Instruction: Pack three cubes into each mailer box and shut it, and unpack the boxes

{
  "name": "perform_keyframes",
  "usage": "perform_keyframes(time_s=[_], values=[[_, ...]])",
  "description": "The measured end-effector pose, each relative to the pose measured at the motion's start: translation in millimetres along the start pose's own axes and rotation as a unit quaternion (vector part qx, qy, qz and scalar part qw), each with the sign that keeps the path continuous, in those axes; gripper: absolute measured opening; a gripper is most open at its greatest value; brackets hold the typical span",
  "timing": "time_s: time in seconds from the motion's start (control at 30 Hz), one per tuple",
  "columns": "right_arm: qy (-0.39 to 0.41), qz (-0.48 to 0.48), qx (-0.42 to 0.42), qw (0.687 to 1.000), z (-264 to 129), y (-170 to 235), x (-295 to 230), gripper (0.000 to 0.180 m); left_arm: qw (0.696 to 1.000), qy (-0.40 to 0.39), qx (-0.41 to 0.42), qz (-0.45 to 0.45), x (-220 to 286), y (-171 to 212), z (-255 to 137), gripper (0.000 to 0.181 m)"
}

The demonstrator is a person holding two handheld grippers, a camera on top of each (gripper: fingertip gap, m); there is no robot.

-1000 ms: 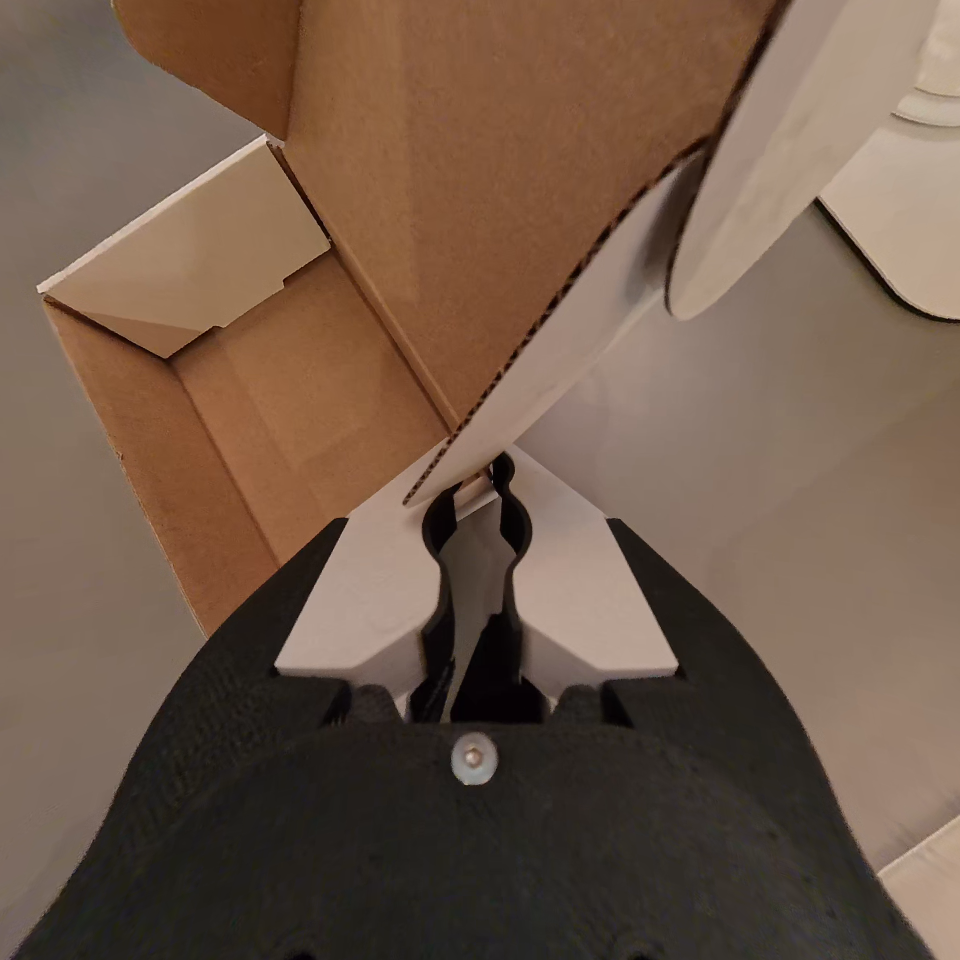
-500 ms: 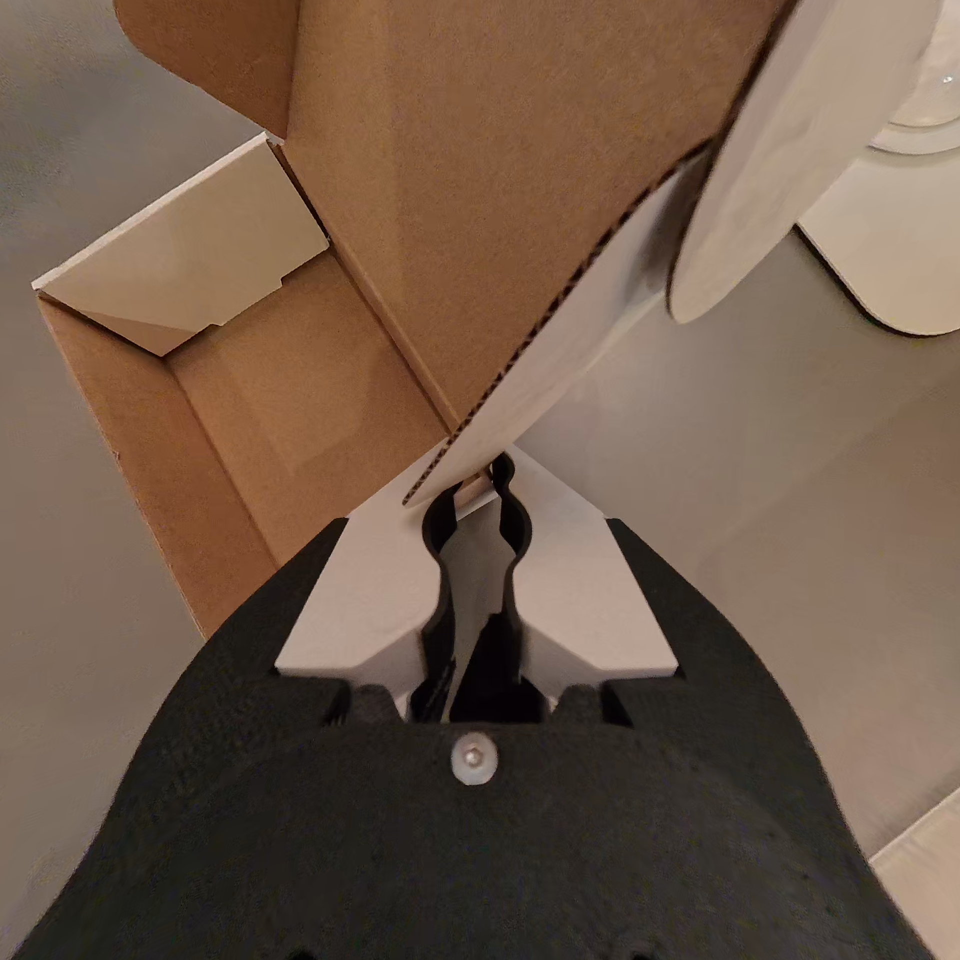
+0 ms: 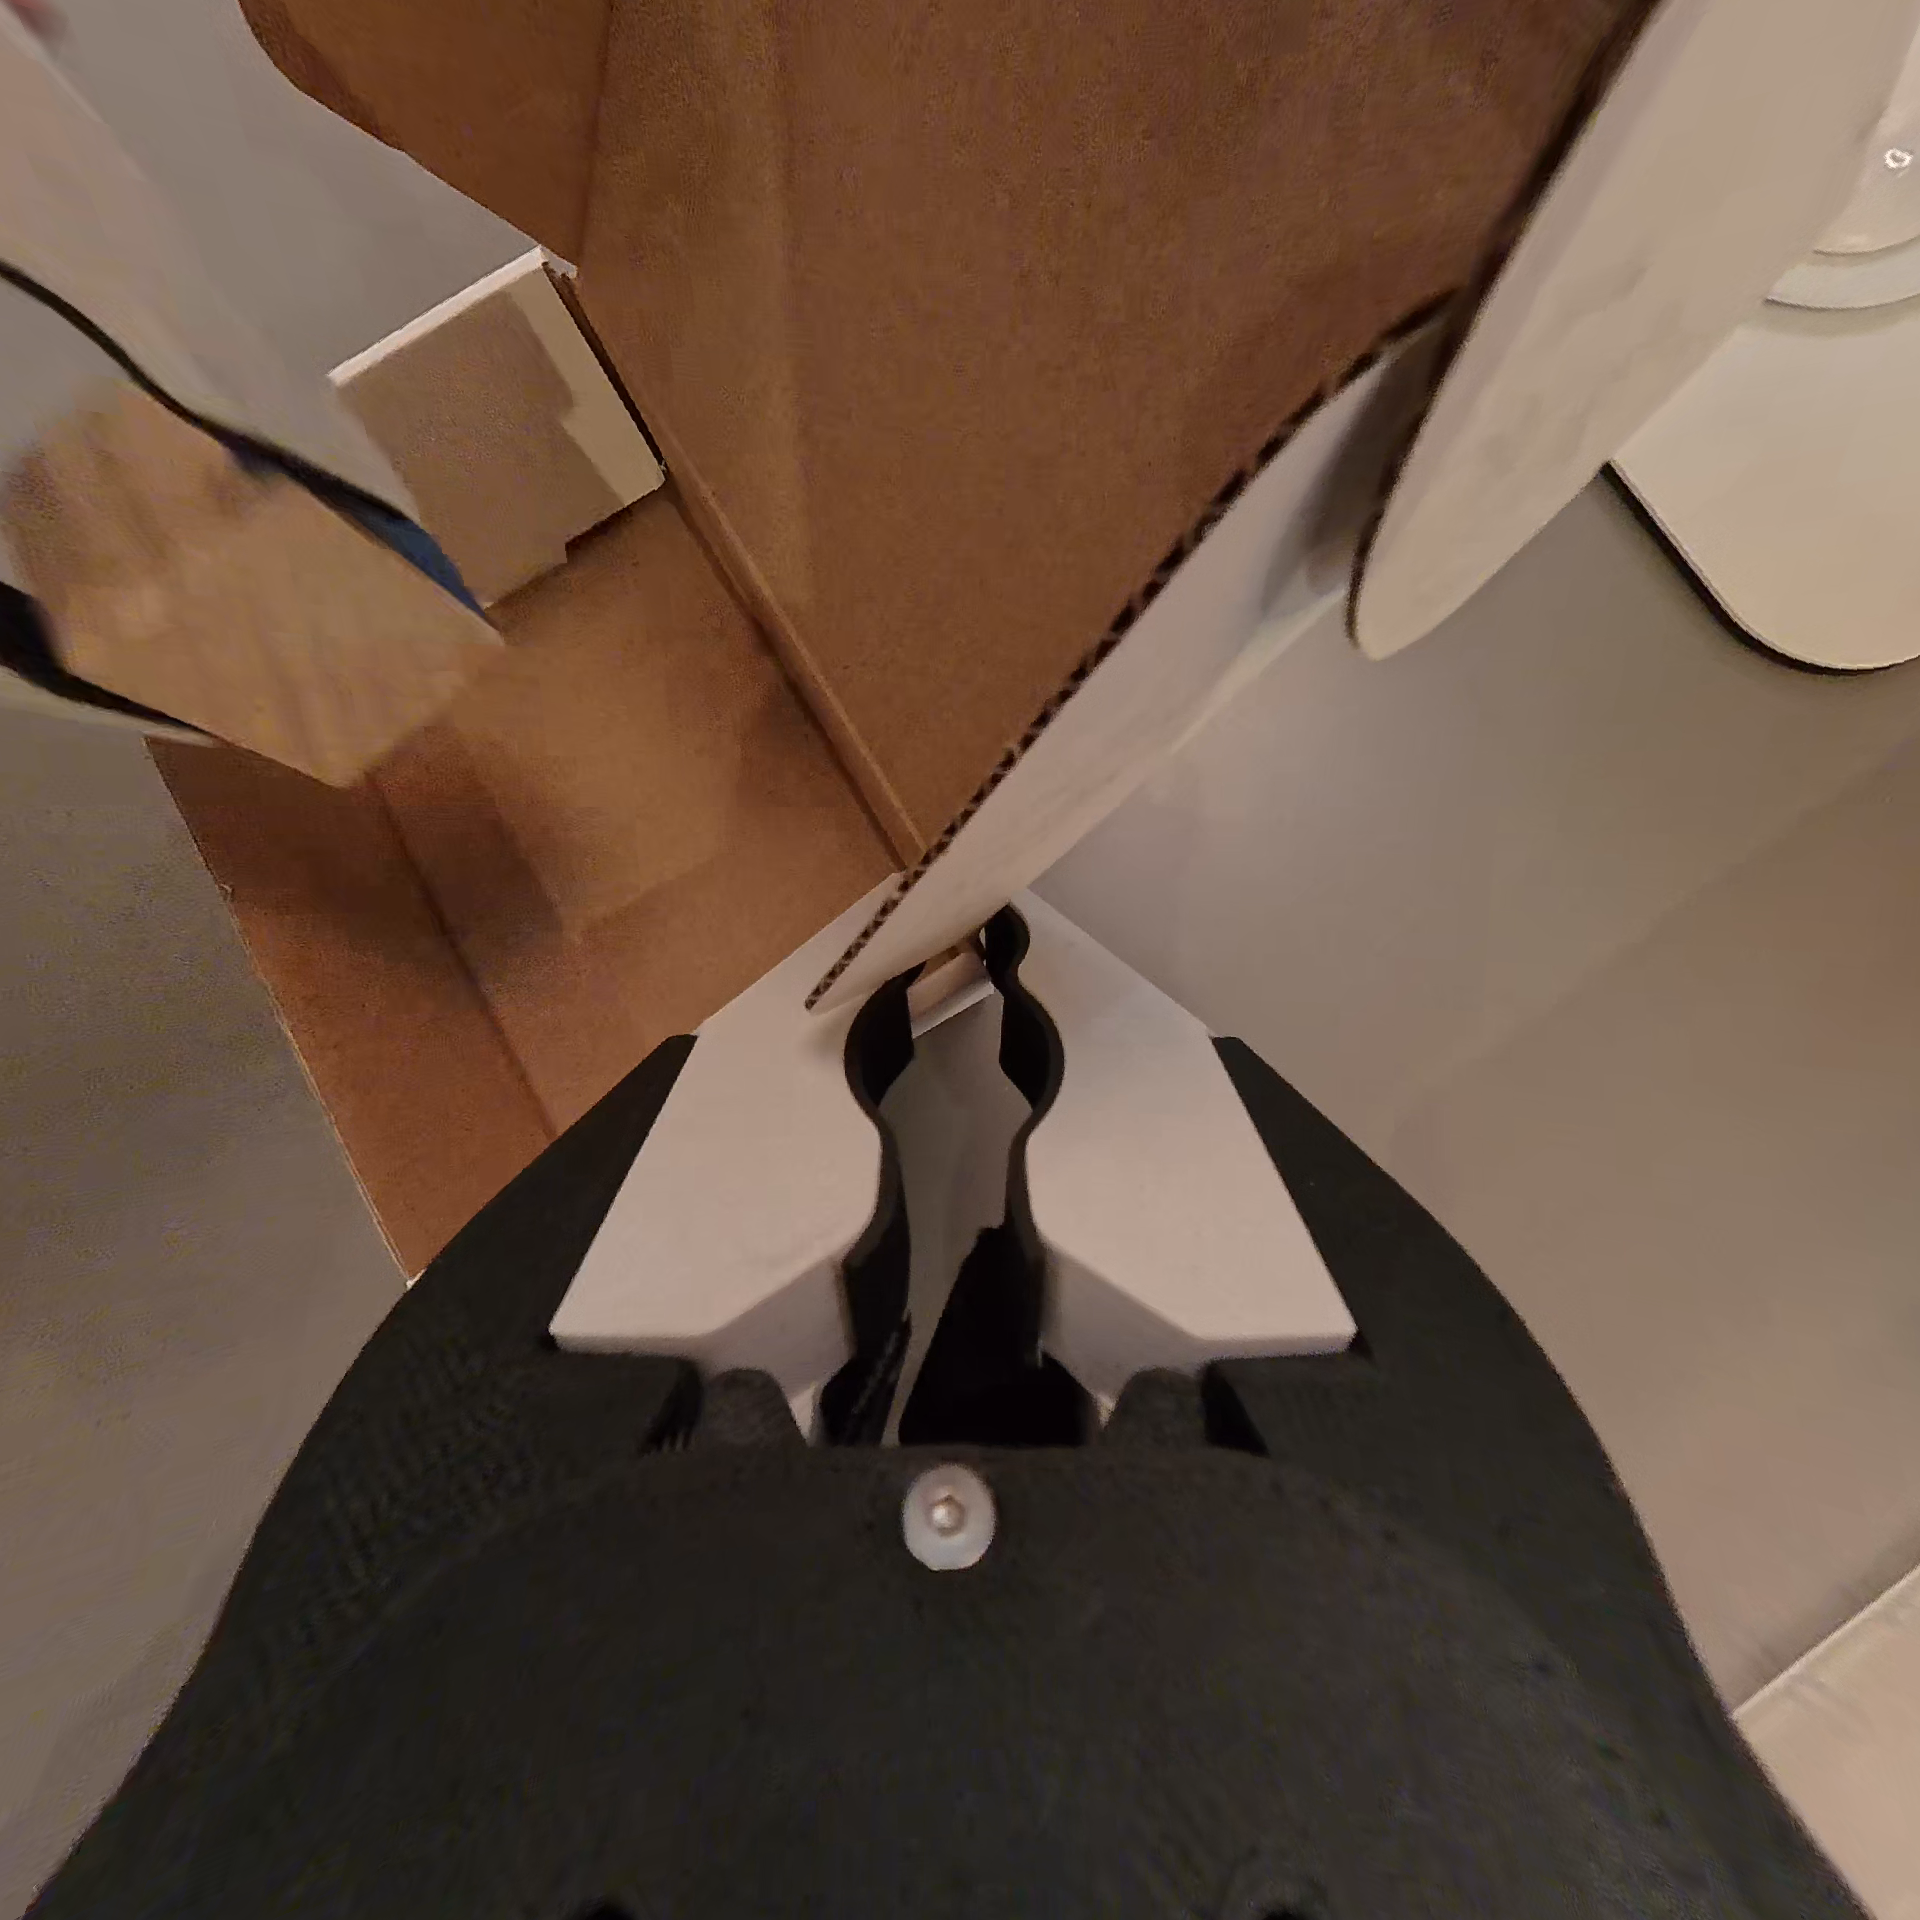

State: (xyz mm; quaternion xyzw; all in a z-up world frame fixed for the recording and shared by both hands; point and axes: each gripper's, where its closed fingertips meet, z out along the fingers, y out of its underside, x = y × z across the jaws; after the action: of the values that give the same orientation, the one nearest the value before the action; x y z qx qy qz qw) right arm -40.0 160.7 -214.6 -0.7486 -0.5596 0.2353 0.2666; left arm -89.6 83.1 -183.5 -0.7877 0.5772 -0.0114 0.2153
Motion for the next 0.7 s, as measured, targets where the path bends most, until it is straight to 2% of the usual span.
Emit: perform_keyframes(time_s=[0.03, 0.1, 0.2, 0.3, 0.37, 0.47, 0.53, 0.6, 0.7], values=[[-0.001, 0.000, 0.001, 1.000, -0.2, 0.1, -0.2, 0.009, 1.000, 0.000, -0.014, 0.017, -1.1, 3.5, 9.7, 0.042], [-0.005, 0.002, 0.002, 1.000, -0.1, 0.3, -0.3, 0.009, 0.998, 0.012, -0.051, 0.033, -0.6, 16.0, 25.2, 0.042], [-0.008, 0.003, 0.003, 1.000, 0.1, 0.0, -0.6, 0.008, 0.997, 0.046, -0.052, 0.013, 4.3, 21.2, 38.5, 0.042], [-0.008, 0.002, 0.002, 1.000, 0.2, 0.0, -0.7, 0.008, 0.998, 0.035, -0.041, 0.018, -0.1, 19.1, 37.3, 0.042], [-0.009, 0.004, 0.002, 1.000, 0.2, 0.0, -0.6, 0.008, 0.999, 0.019, -0.038, 0.022, -2.3, 18.2, 32.9, 0.059], [-0.008, 0.004, 0.002, 1.000, 0.2, -0.2, -0.8, 0.008, 1.000, 0.011, 0.017, 0.011, 0.4, 1.5, 10.2, 0.074], [-0.008, 0.004, 0.002, 1.000, 0.0, -0.4, -0.8, 0.008, 0.999, -0.011, 0.033, 0.006, -3.4, 2.2, -14.1, 0.069], [-0.009, 0.005, 0.003, 1.000, 0.1, -0.3, -0.6, 0.008, 0.998, -0.053, 0.040, -0.004, -19.0, 17.5, -47.5, 0.065], [-0.011, 0.007, 0.004, 1.000, 0.3, -0.5, -0.7, 0.008, 0.989, -0.122, 0.029, -0.084, -64.6, 70.3, -93.4, 0.058]])
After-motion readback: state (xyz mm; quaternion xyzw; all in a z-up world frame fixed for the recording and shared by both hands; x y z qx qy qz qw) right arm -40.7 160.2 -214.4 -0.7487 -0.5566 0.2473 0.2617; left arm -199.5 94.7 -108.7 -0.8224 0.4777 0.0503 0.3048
